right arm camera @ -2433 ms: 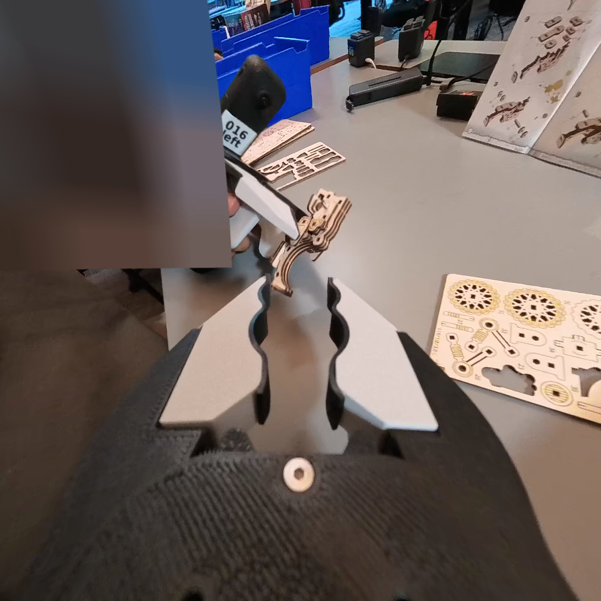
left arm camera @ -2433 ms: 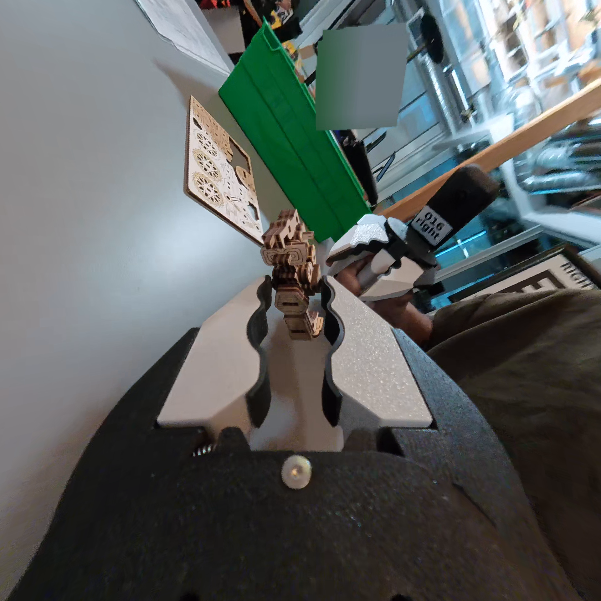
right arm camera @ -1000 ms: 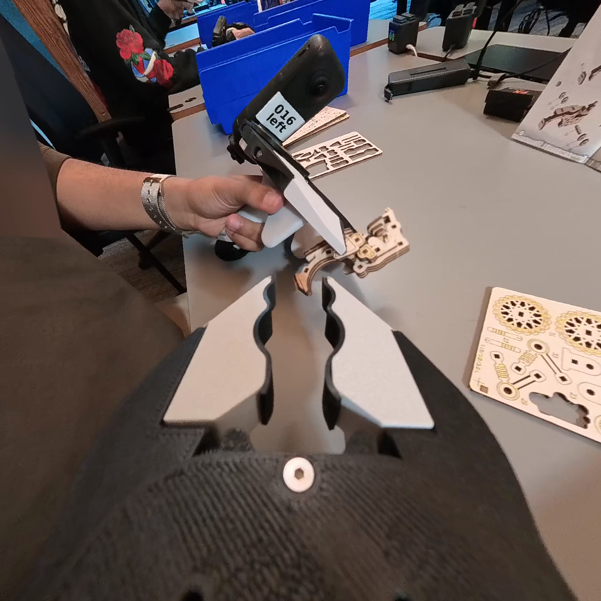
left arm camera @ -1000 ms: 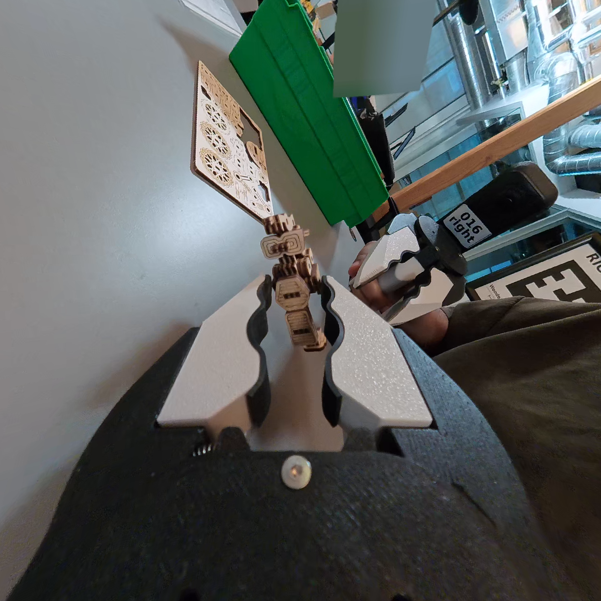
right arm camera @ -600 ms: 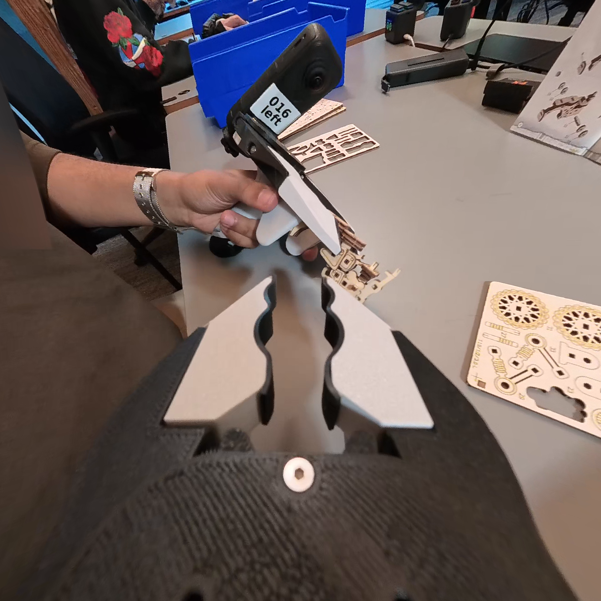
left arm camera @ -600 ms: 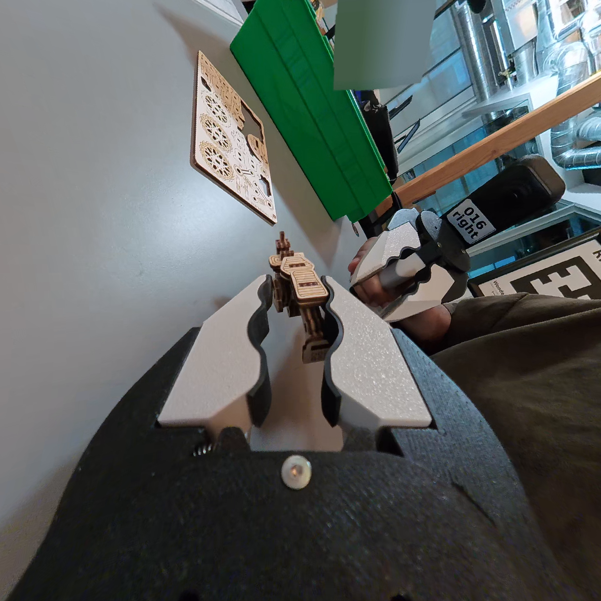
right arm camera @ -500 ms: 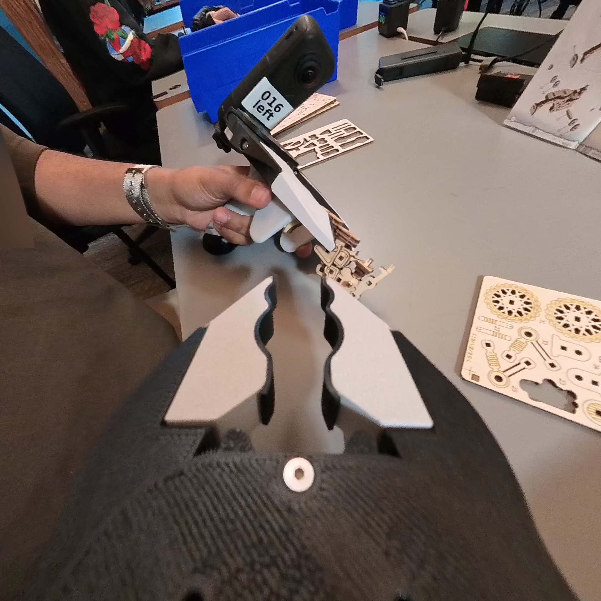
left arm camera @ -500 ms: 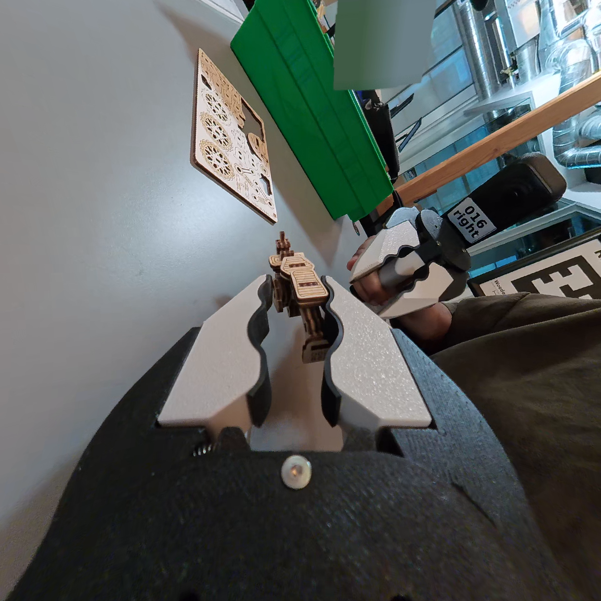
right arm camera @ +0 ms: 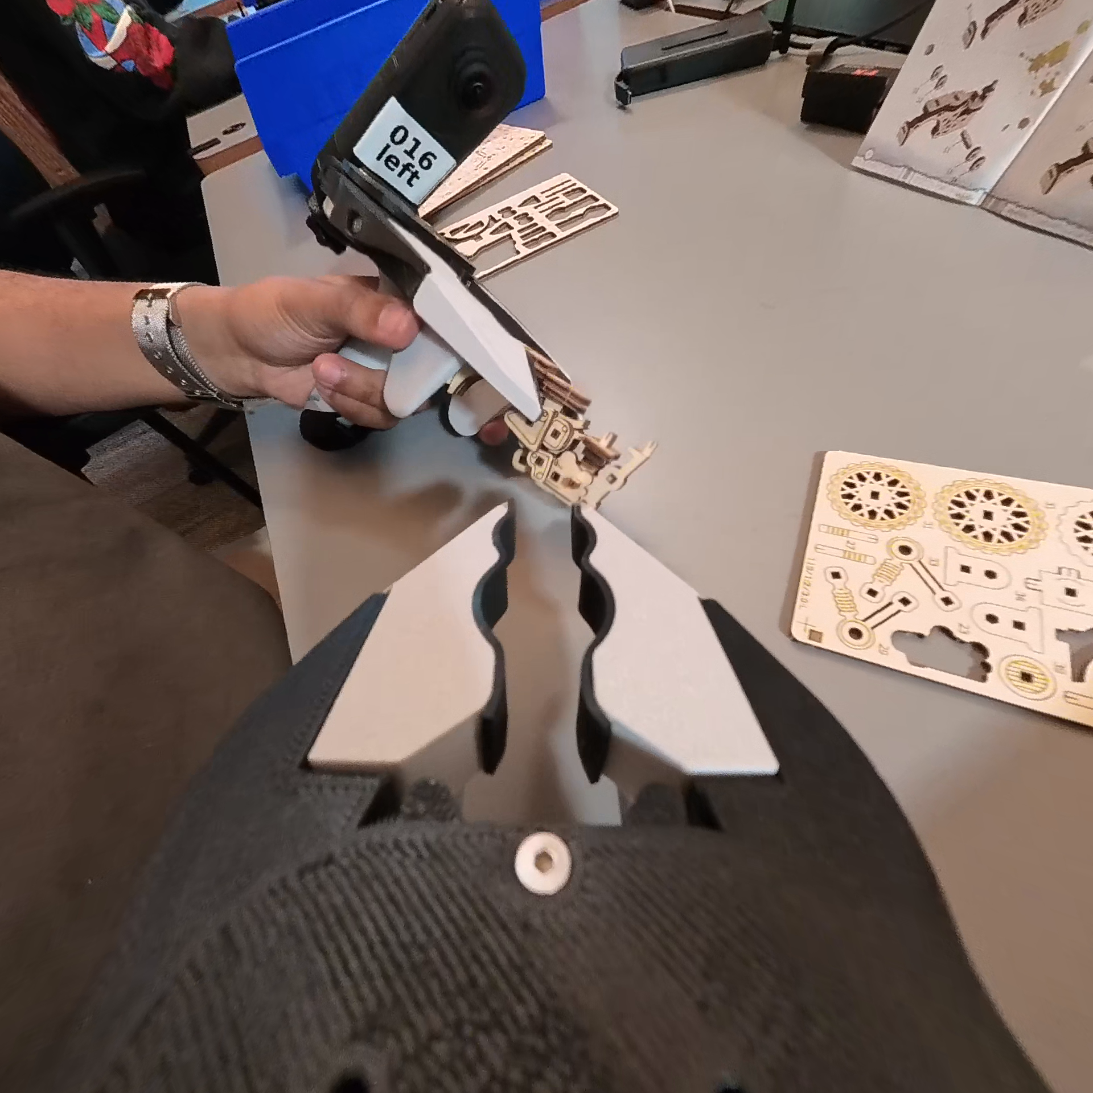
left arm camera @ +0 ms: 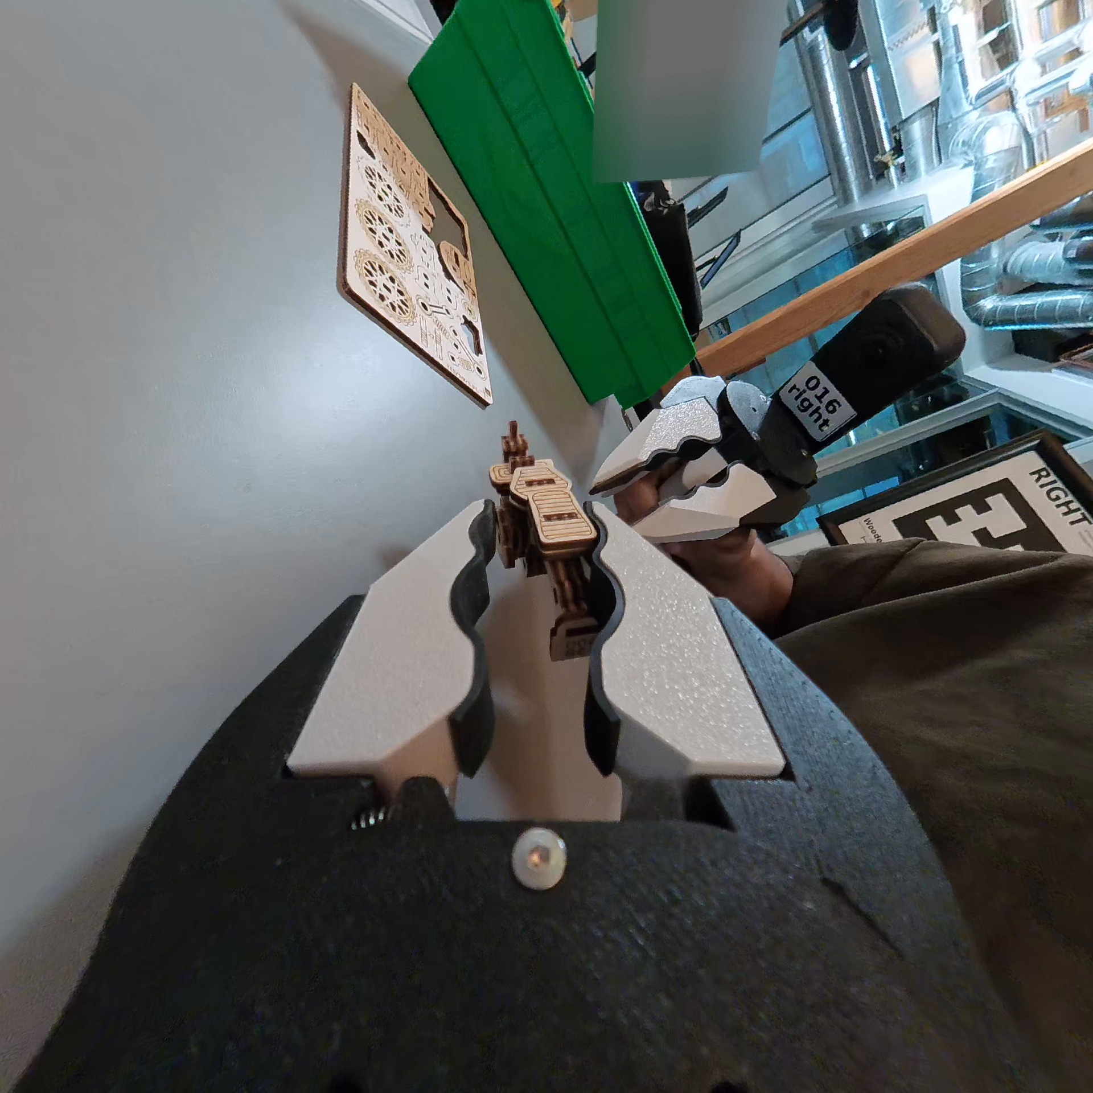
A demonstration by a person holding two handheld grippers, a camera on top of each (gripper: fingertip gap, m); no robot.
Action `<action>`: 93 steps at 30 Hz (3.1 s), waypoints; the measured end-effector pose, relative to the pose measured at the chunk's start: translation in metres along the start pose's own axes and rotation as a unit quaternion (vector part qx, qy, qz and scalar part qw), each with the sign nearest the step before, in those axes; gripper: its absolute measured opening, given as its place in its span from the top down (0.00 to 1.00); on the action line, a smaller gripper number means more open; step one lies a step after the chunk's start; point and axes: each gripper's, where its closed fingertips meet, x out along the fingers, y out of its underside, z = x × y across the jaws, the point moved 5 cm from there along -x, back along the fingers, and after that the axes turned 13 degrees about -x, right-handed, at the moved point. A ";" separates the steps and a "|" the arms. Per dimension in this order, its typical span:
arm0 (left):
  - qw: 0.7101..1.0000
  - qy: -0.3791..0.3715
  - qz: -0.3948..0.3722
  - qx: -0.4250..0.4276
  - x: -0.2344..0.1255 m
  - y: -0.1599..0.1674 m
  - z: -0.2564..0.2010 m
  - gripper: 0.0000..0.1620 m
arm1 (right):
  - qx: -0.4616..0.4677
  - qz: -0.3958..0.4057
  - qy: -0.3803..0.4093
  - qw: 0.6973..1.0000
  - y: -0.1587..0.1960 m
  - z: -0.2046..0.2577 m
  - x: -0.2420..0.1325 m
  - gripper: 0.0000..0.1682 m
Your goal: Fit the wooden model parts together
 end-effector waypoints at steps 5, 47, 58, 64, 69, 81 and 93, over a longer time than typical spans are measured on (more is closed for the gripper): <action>0.999 -0.029 0.009 0.014 0.004 0.003 0.003 0.83 | -0.016 0.015 0.013 1.000 0.003 -0.003 0.000 0.91; 0.977 -0.038 -0.111 0.176 -0.005 -0.014 -0.035 0.82 | 0.021 0.159 0.155 0.975 0.050 -0.072 -0.017 0.81; 0.983 0.008 -0.062 0.172 0.024 -0.001 -0.056 0.78 | -0.056 0.038 0.169 0.983 0.013 -0.035 -0.056 1.00; 0.990 0.028 -0.043 0.130 0.039 -0.005 -0.053 0.78 | -0.039 0.106 0.202 0.973 0.040 -0.039 -0.061 0.94; 0.988 0.037 -0.065 0.138 0.033 -0.014 -0.060 0.79 | 0.022 0.076 0.194 0.978 0.044 -0.044 -0.065 0.84; 0.956 0.100 -0.101 0.257 -0.003 -0.030 -0.065 0.77 | -0.022 -0.037 0.270 0.962 0.006 -0.061 -0.064 0.80; 0.949 -0.044 -0.177 0.257 -0.015 -0.077 -0.029 0.49 | 0.056 0.176 0.253 0.950 0.059 -0.127 -0.029 0.39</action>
